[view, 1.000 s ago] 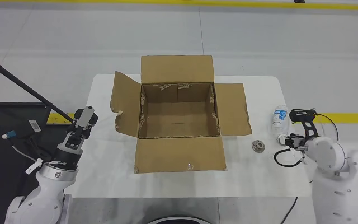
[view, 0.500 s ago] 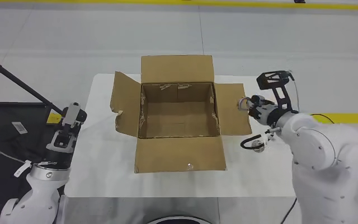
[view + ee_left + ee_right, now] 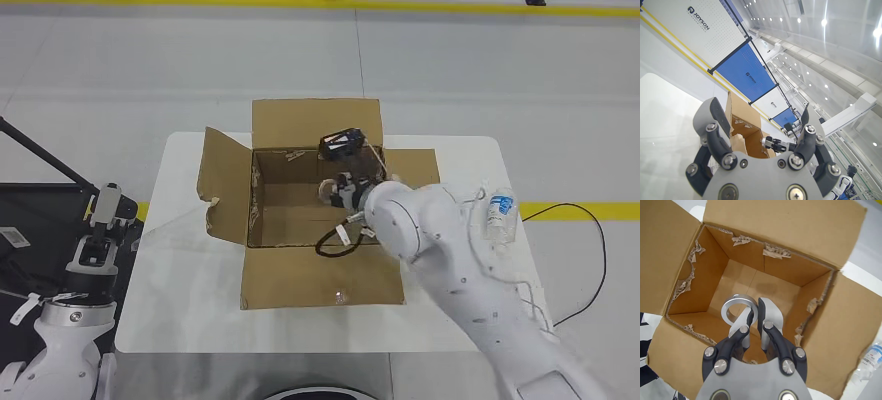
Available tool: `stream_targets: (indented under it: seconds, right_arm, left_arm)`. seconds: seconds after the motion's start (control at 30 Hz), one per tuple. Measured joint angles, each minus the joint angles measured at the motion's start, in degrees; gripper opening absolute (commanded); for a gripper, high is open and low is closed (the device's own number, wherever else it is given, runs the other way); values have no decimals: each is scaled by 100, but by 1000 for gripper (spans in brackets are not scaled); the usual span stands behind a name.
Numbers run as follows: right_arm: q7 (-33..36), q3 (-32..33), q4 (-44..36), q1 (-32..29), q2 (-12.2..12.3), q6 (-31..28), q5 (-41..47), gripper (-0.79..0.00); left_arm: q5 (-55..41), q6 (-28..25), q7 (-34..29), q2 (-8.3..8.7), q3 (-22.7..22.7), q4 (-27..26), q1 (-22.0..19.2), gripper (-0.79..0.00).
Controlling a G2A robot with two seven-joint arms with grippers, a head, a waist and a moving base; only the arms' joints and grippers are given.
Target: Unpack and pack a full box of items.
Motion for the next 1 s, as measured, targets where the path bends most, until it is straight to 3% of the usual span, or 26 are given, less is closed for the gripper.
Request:
stream_targets:
  seconds: [0.4,0.7,0.93,1.0]
  right_arm:
    - [-988,-1180,2446,781,-728,347,637,-785]
    - [-1328,-1754,3817,1125,-1225,370,570,-785]
    - [-1441,-1863,4483,1259,-1494,273,592,-646]
    - [-1475,-1860,4639,1288,-1555,216,608,-570]
  left_arm:
    - [0,0,0,0,0,0,0,0]
    - [0,0,0,0,0,0,0,0]
    - [0,0,0,0,0,0,0,0]
    - [0,0,0,0,0,0,0,0]
